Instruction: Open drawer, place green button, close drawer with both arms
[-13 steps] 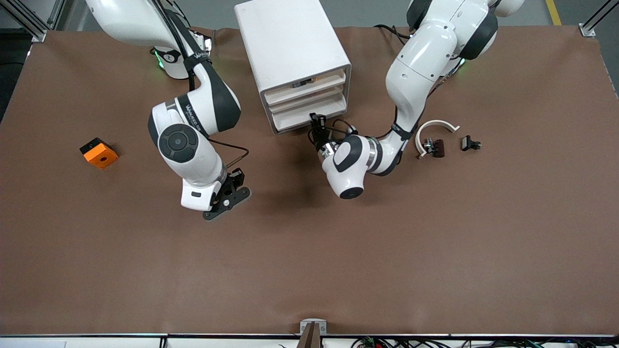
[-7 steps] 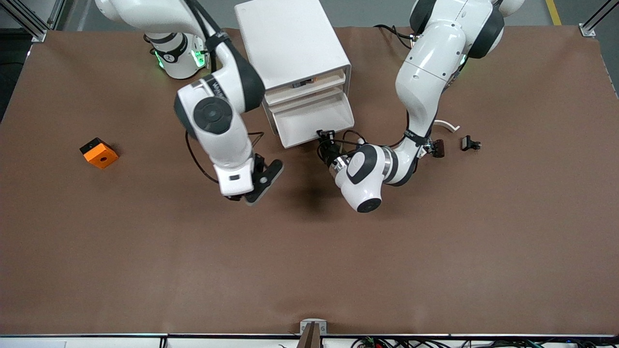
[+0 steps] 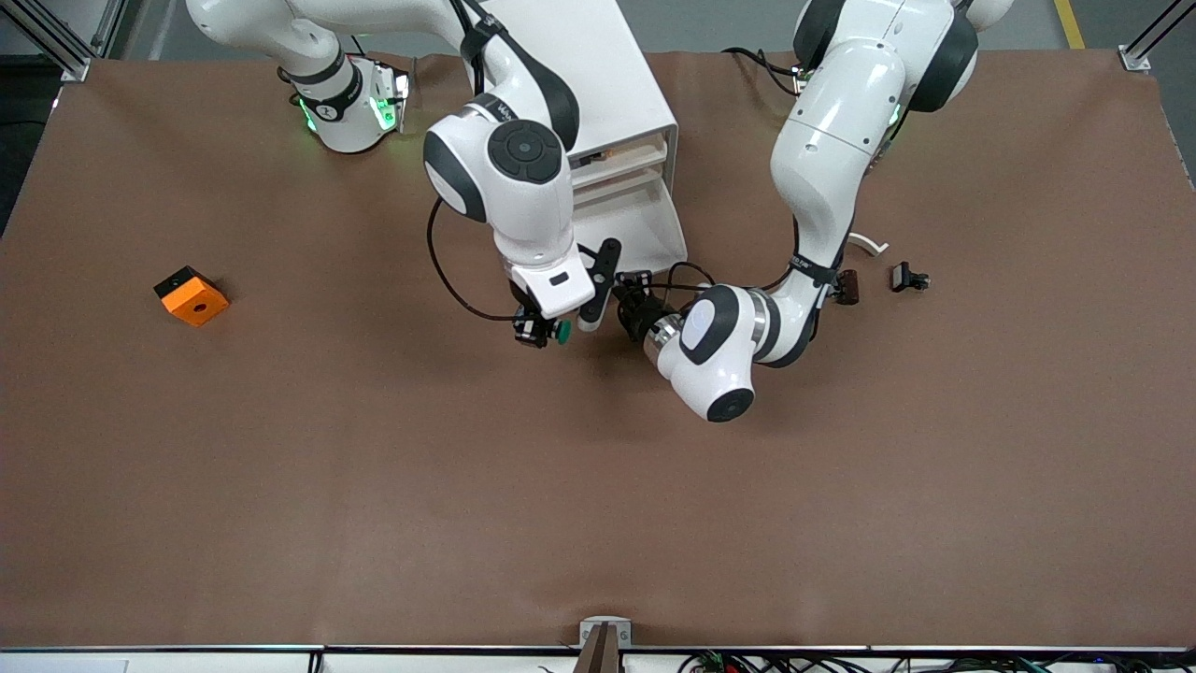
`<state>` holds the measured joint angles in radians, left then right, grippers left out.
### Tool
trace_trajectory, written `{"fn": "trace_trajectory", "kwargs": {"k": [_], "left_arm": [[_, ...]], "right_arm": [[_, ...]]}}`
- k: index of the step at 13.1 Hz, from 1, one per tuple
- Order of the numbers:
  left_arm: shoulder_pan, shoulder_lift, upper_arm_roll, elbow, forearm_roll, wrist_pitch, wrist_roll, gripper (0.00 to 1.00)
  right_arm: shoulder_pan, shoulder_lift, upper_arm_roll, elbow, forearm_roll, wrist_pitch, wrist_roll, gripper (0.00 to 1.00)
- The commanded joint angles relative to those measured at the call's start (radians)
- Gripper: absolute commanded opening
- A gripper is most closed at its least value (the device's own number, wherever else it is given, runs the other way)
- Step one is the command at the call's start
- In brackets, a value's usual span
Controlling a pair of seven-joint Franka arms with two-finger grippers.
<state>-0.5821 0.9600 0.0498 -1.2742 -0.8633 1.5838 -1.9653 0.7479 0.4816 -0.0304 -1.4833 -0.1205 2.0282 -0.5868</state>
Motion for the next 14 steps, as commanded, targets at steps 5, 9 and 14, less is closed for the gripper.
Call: {"fn": "trace_trajectory", "kwargs": {"k": [5, 9, 14], "left_arm": [[0.043, -0.093, 0.047, 0.021, 0.003, 0.012, 0.022, 1.0], [0.082, -0.181, 0.126, 0.022, 0.041, 0.012, 0.06, 1.0], [0.079, -0.361, 0.199, 0.018, 0.412, 0.013, 0.293, 1.0]], "right_arm": [[0.001, 0.015, 0.026, 0.012, 0.044, 0.001, -0.214, 0.19], [0.004, 0.019, 0.099, -0.014, 0.061, 0.003, -0.237, 0.19], [0.071, 0.005, 0.109, -0.155, 0.061, 0.173, -0.226, 0.2]]}}
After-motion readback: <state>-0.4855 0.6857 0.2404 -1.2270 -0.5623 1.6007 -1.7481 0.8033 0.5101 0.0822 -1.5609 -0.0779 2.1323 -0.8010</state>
